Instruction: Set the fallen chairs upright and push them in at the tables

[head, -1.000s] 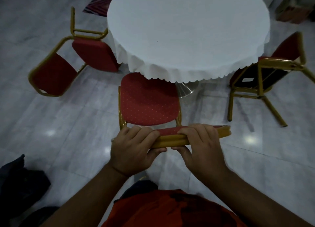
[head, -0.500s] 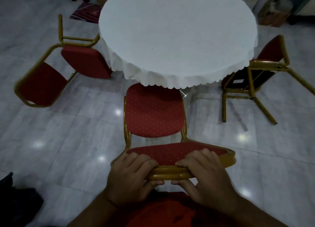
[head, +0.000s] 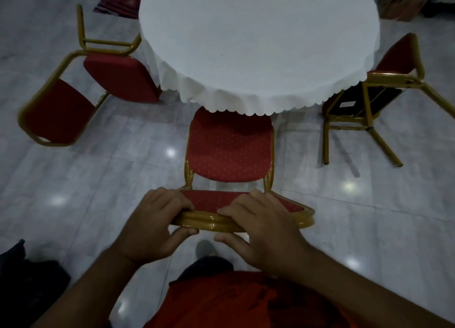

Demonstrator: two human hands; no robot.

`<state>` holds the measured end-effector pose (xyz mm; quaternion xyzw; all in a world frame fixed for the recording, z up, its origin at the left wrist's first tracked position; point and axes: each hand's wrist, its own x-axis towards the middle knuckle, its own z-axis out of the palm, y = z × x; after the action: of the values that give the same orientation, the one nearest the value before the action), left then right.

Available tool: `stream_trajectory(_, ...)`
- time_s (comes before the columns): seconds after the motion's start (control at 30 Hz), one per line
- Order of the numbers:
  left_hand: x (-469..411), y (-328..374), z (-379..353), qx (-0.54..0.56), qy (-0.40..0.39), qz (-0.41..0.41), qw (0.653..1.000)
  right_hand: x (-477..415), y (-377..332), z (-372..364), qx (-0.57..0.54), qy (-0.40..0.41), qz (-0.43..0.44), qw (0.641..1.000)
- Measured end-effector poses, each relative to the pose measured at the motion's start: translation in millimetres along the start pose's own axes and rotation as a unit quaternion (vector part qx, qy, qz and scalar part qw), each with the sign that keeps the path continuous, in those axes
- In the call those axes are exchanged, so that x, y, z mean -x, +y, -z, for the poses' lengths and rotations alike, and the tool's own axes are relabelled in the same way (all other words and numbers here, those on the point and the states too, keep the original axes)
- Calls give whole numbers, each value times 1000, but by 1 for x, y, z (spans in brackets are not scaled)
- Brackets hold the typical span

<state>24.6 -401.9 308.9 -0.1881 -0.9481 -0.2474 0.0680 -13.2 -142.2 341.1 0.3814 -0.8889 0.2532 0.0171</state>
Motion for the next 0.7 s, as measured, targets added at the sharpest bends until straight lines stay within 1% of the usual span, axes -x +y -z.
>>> stream_trajectory(0.07,-4,7,9,15,0,28,999,3,6,1,11,-9,-26,1000)
stream_trajectory(0.17,-15,36,1,17,-2,27,999,18,21,0,15,-2,-76,997)
stream_trajectory(0.23,-23,48,-10,13,25,28,999,23,24,-4,17,21,-104,994)
stream_trajectory(0.33,-22,43,-17,17,90,21,996,21,16,-12,16,68,-157,985)
stream_trajectory(0.37,-20,38,-17,21,106,13,994,19,11,-14,16,76,-163,984)
stream_trajectory(0.43,-14,30,-13,37,120,2,992,15,0,-19,9,68,-171,983)
stream_trajectory(0.57,-3,7,-2,67,115,7,991,5,-23,-32,7,47,-186,981)
stream_trajectory(0.7,0,-3,6,54,89,0,995,-3,-29,-38,29,48,-199,978)
